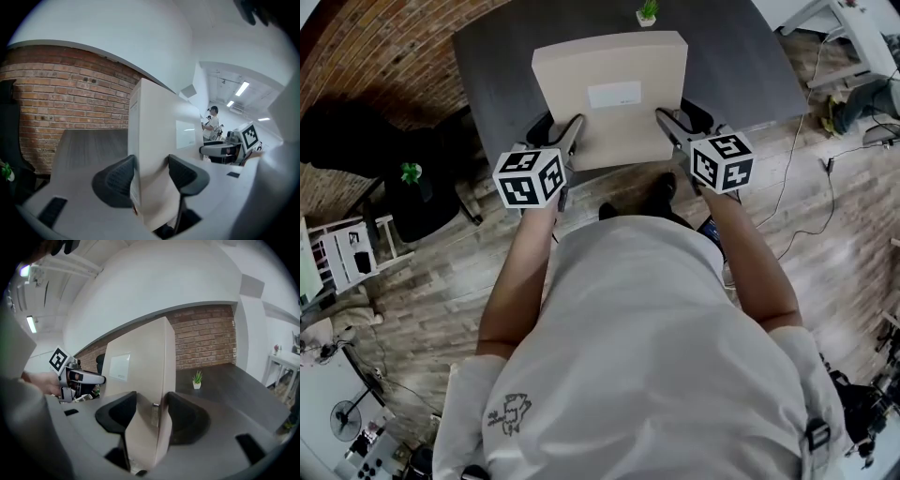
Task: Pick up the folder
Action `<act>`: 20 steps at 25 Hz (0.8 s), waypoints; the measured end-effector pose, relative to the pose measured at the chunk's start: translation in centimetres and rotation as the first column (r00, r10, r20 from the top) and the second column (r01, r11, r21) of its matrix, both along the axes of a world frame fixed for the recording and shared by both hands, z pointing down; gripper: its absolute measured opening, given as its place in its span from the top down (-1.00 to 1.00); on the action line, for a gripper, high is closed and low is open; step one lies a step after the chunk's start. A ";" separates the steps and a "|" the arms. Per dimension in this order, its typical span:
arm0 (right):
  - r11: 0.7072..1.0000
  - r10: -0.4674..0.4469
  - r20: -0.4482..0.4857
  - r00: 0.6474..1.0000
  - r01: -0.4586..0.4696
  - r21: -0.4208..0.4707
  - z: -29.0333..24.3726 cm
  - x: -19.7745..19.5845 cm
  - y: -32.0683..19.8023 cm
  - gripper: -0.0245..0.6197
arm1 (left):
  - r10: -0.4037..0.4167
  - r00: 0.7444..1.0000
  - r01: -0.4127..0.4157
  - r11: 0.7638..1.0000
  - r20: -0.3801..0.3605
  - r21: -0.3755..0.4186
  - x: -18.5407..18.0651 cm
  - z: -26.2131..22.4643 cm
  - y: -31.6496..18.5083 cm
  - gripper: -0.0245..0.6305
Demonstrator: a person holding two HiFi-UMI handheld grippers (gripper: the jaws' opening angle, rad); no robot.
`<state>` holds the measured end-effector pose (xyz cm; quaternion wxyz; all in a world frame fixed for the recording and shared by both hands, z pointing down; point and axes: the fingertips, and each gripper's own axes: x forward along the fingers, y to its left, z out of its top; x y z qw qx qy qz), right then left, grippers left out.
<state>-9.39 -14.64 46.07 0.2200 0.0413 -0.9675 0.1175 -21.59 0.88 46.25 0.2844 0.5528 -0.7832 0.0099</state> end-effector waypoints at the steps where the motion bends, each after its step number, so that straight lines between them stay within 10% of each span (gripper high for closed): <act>1: 1.000 0.004 -0.001 1.000 -0.004 0.001 -0.1 0.0 0.6 0.25 | 0.005 1.000 -0.005 1.000 0.000 0.003 -0.1 -0.1 0.5 0.18; 20: 0.998 -0.061 0.035 0.998 0.060 0.022 -2.5 3.0 4.2 0.25 | -0.057 0.998 0.057 0.998 0.015 0.041 3.6 -2.1 4.6 0.19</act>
